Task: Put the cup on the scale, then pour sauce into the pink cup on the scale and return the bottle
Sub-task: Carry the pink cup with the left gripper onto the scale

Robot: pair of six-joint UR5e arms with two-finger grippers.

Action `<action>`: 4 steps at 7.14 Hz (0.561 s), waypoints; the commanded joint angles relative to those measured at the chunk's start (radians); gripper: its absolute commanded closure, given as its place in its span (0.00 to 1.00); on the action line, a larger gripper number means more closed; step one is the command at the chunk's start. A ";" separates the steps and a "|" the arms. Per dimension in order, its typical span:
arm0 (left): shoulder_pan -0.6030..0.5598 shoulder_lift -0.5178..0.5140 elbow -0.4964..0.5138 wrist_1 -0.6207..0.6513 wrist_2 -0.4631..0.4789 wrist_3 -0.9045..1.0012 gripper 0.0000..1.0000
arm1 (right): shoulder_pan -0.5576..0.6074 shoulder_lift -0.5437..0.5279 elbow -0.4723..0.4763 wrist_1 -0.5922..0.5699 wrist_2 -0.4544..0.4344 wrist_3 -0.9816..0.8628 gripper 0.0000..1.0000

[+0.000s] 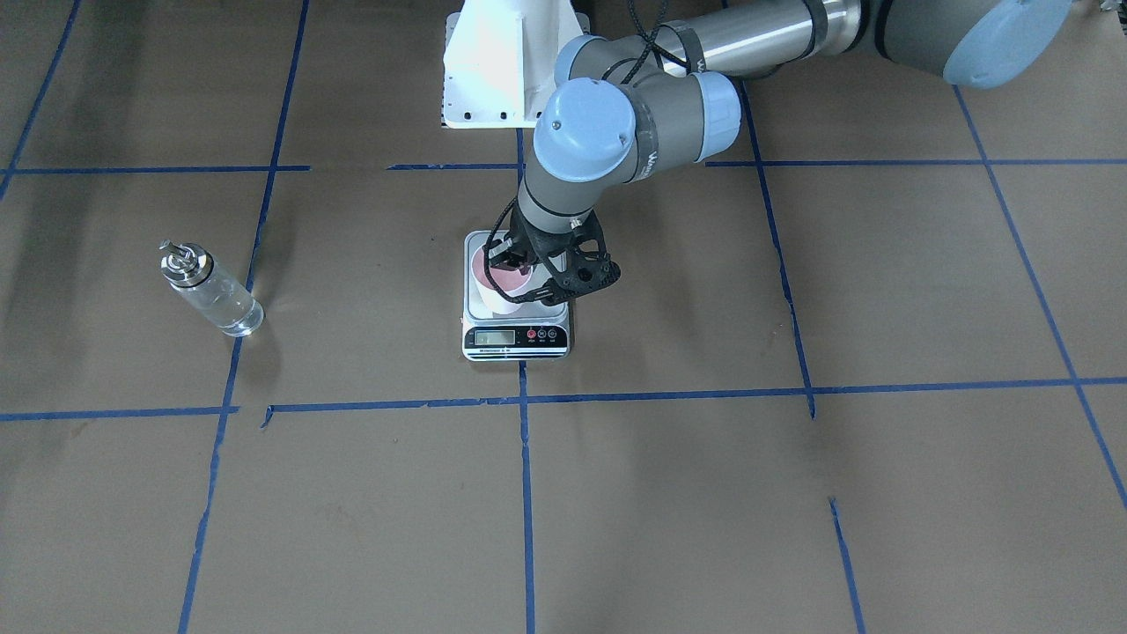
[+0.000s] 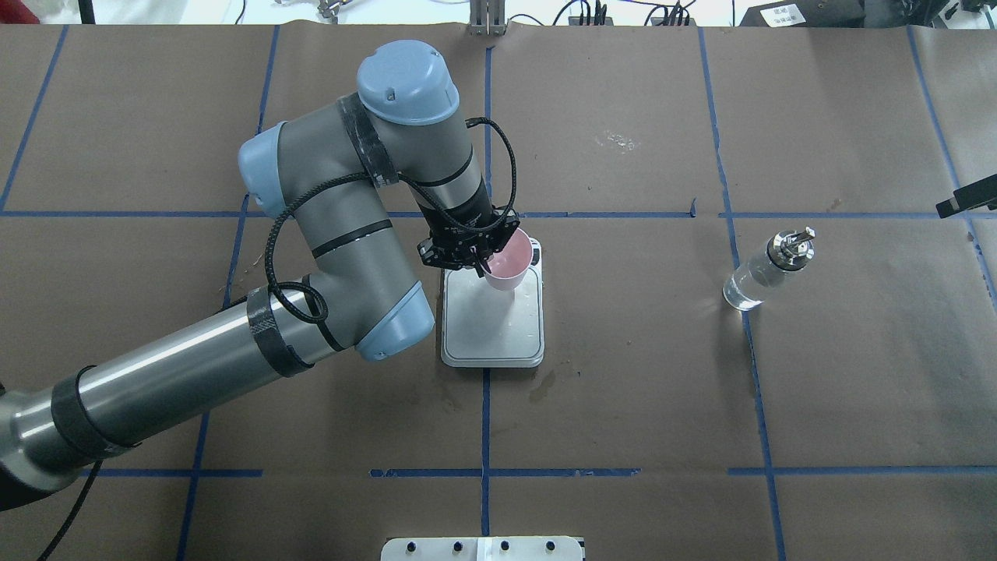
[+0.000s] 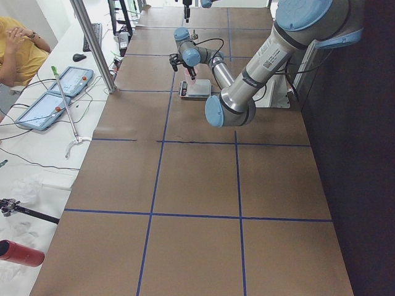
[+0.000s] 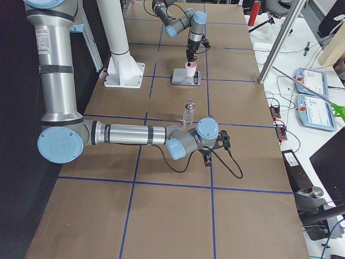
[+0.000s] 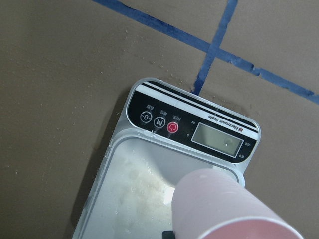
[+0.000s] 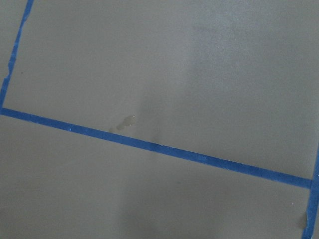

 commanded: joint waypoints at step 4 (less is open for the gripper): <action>0.006 0.096 -0.128 0.005 0.004 -0.002 1.00 | -0.001 -0.001 -0.001 0.000 -0.001 0.001 0.00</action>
